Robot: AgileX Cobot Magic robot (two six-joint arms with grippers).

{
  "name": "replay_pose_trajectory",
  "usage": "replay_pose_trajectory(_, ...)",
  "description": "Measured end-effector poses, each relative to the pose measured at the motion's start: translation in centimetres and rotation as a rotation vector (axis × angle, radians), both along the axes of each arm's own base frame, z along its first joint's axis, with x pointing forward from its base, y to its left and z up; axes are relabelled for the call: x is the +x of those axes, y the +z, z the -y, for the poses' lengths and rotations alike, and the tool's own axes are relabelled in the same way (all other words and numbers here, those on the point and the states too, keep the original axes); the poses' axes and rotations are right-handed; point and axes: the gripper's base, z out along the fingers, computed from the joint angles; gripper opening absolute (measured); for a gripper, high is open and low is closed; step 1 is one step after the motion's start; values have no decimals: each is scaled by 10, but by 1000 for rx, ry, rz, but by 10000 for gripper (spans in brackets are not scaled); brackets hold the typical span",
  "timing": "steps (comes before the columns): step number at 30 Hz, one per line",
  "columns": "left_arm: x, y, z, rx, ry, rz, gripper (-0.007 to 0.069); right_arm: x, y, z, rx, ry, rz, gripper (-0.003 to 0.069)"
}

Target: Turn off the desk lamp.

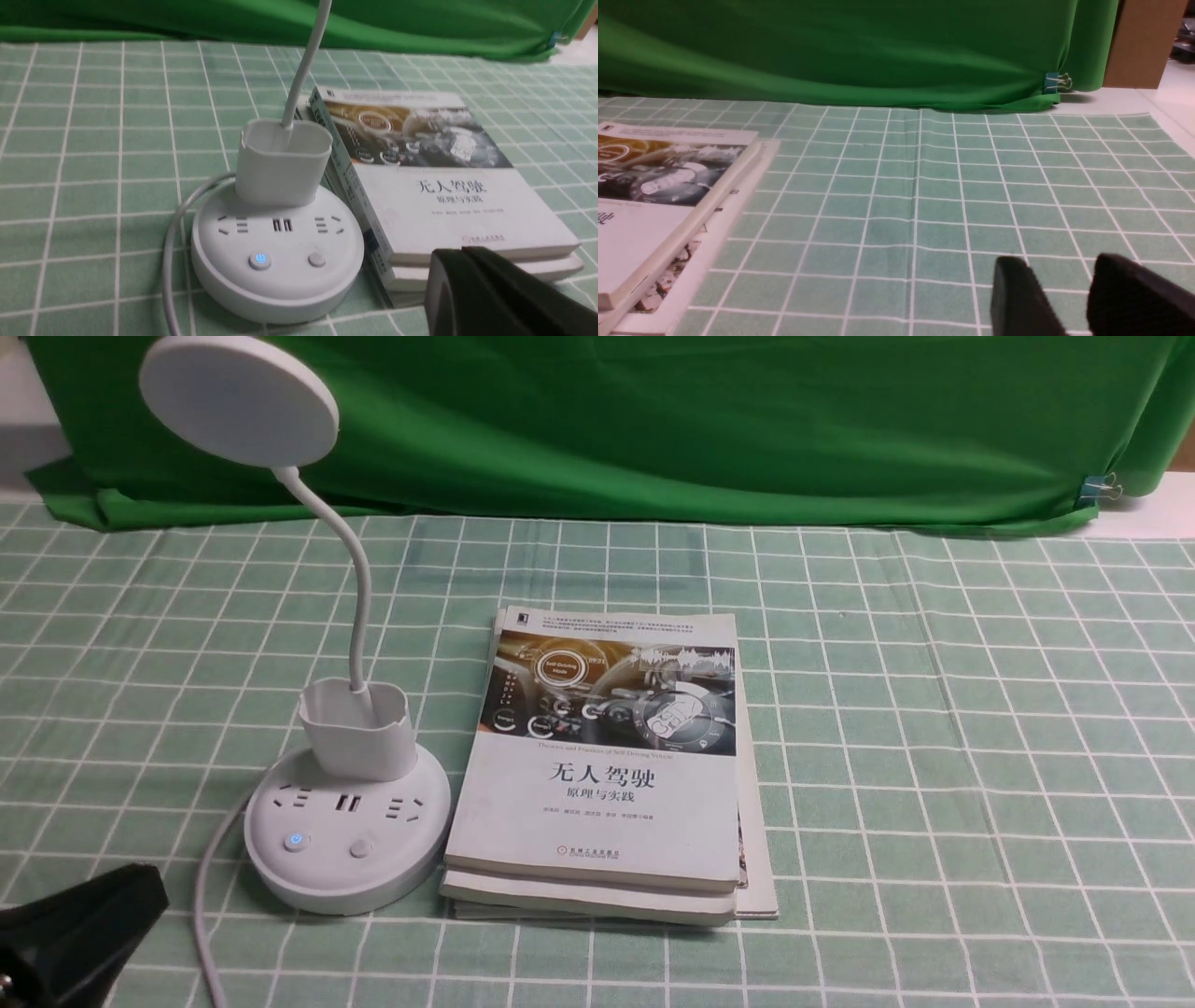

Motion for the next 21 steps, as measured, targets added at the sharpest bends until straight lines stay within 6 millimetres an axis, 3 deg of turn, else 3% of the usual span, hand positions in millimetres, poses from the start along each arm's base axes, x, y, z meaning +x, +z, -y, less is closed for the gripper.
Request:
replay_pose_trajectory(11,-1,0,-1,20,2,13,0,0,0,0,0,0,0,242)
replay_pose_trajectory(17,-10,-14,-14,83,128,122,0,0,0,0,0,0,0,242)
replay_pose_trajectory(21,-19,-36,-22,69,260,168,0,0,0,0,0,0,0,242)
